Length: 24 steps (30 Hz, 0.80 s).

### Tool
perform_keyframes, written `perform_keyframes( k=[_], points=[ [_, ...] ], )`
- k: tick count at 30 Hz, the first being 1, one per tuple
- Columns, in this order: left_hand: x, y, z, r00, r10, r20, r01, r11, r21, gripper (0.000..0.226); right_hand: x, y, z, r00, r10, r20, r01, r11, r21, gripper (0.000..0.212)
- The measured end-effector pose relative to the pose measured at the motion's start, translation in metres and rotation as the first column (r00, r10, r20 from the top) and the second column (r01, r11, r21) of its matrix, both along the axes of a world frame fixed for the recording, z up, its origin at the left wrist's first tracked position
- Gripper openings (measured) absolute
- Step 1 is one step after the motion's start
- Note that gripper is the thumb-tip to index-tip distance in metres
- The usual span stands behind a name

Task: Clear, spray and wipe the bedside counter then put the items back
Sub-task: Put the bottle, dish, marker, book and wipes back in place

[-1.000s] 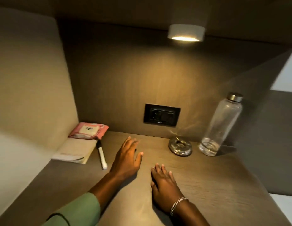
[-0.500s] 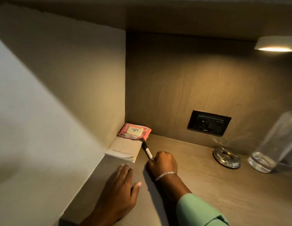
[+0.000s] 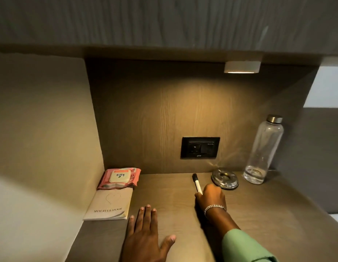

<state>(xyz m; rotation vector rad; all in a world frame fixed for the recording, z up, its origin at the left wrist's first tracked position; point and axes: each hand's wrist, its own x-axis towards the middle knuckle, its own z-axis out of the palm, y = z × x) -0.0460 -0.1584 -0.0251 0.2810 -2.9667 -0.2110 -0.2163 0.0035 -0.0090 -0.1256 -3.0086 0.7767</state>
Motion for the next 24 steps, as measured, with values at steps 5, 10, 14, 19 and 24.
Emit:
perform_keyframes(
  k=[5,10,14,19,24],
  points=[
    [-0.013,-0.01,-0.015,0.994,-0.034,0.107,0.021,0.992,0.127,0.099,-0.012,-0.009,0.003,1.0,0.017,-0.015,-0.017,0.999,0.034,0.038],
    [-0.005,-0.02,-0.023,0.998,-0.061,0.001,0.059,0.955,0.292,0.078,0.013,-0.035,0.008,0.957,0.132,-0.26,-0.099,0.986,0.138,0.043],
    [-0.007,-0.044,-0.008,0.929,0.109,-0.353,0.017,0.942,0.335,0.043,0.05,-0.075,0.007,0.834,0.464,-0.299,-0.485,0.875,0.003,0.041],
    [-0.042,-0.097,0.034,0.761,0.242,-0.602,-0.01,0.932,0.362,0.024,0.091,-0.123,0.004,0.571,0.783,-0.246,-0.809,0.588,-0.004,0.026],
    [-0.08,-0.146,0.037,0.949,0.196,-0.246,-0.122,0.95,0.287,0.049,0.112,-0.163,-0.013,0.502,0.852,-0.149,-0.822,0.523,0.226,0.035]
  ],
)
